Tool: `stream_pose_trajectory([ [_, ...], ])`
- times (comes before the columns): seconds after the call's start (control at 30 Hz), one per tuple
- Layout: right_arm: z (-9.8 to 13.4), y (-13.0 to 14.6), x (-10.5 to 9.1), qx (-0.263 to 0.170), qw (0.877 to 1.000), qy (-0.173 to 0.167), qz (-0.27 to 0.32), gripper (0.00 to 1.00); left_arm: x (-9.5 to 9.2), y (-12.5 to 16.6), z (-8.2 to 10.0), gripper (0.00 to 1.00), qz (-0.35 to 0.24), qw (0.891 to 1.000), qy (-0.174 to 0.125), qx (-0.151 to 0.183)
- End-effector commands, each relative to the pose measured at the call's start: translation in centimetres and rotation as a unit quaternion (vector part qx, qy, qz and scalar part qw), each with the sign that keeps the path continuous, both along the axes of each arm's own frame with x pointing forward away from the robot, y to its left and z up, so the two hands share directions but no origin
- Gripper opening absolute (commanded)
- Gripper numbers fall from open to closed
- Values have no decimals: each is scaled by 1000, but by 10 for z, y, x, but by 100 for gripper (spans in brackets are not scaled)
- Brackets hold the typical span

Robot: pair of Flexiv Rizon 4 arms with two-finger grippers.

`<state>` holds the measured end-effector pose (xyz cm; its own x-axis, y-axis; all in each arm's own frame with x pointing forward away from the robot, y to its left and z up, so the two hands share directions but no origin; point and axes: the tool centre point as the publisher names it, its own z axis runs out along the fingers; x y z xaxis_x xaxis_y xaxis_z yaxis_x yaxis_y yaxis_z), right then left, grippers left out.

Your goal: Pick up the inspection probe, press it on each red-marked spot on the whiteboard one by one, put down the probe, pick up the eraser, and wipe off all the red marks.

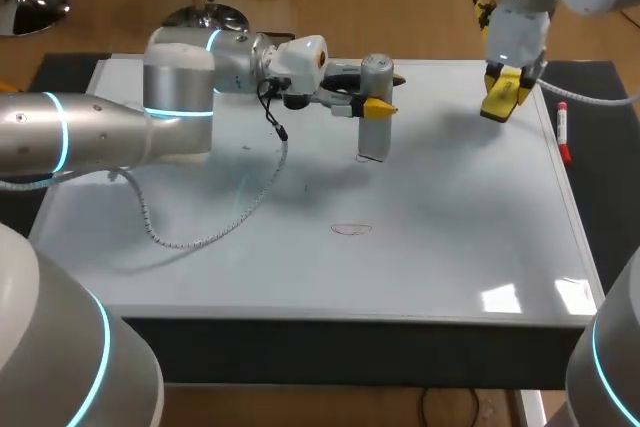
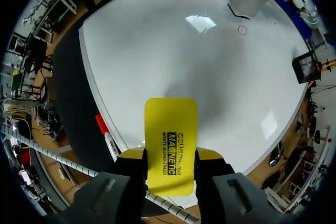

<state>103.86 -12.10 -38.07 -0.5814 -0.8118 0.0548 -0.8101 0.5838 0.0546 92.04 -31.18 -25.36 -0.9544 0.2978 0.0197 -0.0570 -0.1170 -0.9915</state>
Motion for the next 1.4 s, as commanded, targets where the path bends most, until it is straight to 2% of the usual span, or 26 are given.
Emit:
stream_pose_trajectory([
  [0.03,1,0,1,-2,1000,0,1,0,3,1,-6,0,-13,1000,-1,0],
  [0.93,1,0,1,-2,1000,0,1,0,6,4,-31,0,-14,1000,-12,0],
  [1.4,1,0,1,-2,1000,0,1,0,9,10,-43,0,-10,1000,3,6],
])
